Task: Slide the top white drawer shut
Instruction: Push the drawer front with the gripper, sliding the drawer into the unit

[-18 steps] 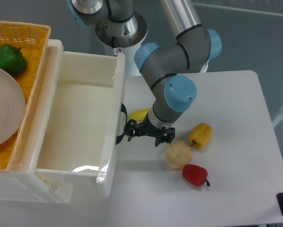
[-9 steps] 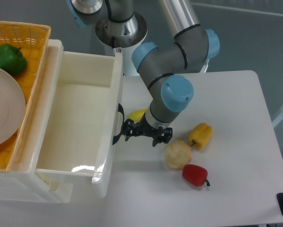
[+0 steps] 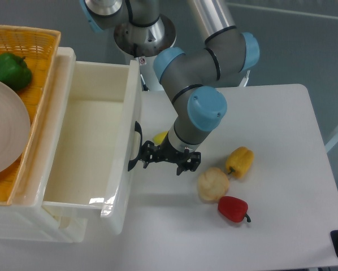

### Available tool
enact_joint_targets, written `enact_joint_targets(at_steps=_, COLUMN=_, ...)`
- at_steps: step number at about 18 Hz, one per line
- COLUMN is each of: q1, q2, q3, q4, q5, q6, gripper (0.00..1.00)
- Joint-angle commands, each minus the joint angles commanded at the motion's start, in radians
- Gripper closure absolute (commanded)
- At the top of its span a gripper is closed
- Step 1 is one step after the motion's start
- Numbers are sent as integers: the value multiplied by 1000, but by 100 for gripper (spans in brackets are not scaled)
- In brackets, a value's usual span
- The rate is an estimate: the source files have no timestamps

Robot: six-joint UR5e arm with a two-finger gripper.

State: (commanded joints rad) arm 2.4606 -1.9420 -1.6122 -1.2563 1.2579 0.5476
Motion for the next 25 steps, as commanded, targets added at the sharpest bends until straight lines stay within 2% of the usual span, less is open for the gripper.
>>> enact_joint_targets(at_steps=25, q1=-95, q2=14, q3=5, q4=2, q5=-12, q6=-63, gripper=0)
